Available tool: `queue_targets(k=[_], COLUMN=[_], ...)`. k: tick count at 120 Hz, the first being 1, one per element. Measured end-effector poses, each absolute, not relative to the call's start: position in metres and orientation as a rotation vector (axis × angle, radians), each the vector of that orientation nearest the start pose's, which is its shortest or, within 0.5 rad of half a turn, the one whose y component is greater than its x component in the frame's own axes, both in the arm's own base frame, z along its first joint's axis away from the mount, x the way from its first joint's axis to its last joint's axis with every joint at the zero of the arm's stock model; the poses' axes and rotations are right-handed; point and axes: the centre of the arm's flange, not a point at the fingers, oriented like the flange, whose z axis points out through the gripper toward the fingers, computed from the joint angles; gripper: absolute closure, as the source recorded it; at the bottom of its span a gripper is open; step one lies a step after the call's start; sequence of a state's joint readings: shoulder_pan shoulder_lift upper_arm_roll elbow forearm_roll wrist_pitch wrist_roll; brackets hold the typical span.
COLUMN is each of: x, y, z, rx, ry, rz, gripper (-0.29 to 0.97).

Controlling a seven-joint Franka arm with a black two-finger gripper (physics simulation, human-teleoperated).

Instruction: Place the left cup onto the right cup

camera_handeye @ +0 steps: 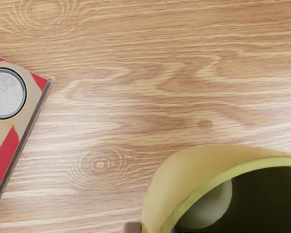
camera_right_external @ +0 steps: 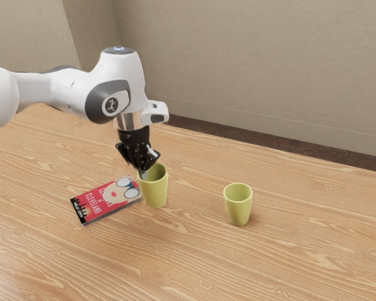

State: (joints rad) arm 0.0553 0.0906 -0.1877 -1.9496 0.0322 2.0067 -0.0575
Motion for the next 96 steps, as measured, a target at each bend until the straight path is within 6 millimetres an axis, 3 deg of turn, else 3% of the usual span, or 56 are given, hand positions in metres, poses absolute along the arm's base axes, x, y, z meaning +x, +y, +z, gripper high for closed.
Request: queue_targets(k=[17, 39, 67, 96], x=[0.601, 0.619, 0.65, 0.664], y=[-0.095, -0.135, -0.187, -0.23], z=[0.448, 0.469, 0.47, 0.476], rx=[-3.118, -3.102, -3.087, -3.07], ry=[0.2, 0.303, 0.419, 0.505], rz=[0.043, 0.025, 0.032, 0.037], gripper=[0.79, 0.79, 0.79, 0.79])
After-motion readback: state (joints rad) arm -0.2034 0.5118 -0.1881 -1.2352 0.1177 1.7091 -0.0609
